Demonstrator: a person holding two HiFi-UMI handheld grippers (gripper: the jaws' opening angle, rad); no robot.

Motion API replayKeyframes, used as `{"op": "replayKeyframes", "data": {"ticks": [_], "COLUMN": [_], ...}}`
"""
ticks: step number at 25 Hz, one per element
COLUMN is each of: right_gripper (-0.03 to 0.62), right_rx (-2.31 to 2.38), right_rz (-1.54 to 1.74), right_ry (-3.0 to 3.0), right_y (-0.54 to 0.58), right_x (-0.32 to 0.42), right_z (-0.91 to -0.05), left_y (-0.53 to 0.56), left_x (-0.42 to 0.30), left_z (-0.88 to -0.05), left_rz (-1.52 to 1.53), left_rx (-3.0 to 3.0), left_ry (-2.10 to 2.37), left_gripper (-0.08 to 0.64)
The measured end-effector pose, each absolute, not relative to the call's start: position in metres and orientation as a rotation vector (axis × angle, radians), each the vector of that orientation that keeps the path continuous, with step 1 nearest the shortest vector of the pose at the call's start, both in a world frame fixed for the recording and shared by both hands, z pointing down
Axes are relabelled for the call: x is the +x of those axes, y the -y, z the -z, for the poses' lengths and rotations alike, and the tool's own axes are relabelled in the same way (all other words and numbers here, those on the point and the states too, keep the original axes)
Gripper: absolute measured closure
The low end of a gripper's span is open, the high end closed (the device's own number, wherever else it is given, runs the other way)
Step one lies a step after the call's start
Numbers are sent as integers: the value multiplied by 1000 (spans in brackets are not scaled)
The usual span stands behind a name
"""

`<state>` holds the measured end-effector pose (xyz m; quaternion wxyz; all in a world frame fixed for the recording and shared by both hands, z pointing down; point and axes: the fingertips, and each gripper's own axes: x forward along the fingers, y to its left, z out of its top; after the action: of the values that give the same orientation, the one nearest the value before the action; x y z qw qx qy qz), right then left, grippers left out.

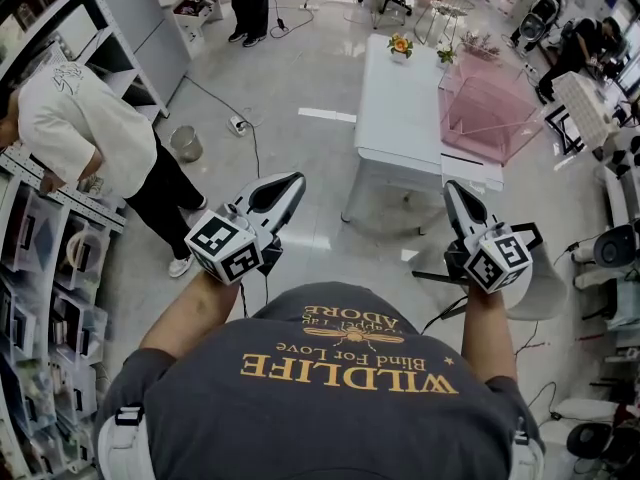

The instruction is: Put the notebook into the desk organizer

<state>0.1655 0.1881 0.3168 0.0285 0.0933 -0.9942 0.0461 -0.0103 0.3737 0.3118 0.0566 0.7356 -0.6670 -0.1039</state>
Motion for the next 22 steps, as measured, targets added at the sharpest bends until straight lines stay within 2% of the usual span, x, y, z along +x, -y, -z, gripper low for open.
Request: {"op": "replayKeyframes", "data": {"ticks": [4, 7, 9, 11, 22], "right_gripper": [591, 327, 259, 238, 236], "right_rx": [293, 233, 239, 250, 208], "right_rz": [-183, -241, -237, -224, -229], "right_ry": [3086, 3094, 3097, 3096, 3110], "right_y": [-182, -178, -170, -162, -113], "right_x": [168, 168, 170, 175, 228], "right_z": [-317, -315, -312, -311, -307], "left_y": [-369, -362, -357, -351, -314], "left_x": [-9, -5, -1, 4, 54], "left_z": [-312, -310, -308, -305, -294], "left_rz": [304, 298, 295, 289, 286], "left_rx": [2236, 2240, 2240, 2241, 2202], "left_ry": [2020, 2021, 2025, 2032, 2112], "left_gripper": [560, 558, 560, 558, 559]}}
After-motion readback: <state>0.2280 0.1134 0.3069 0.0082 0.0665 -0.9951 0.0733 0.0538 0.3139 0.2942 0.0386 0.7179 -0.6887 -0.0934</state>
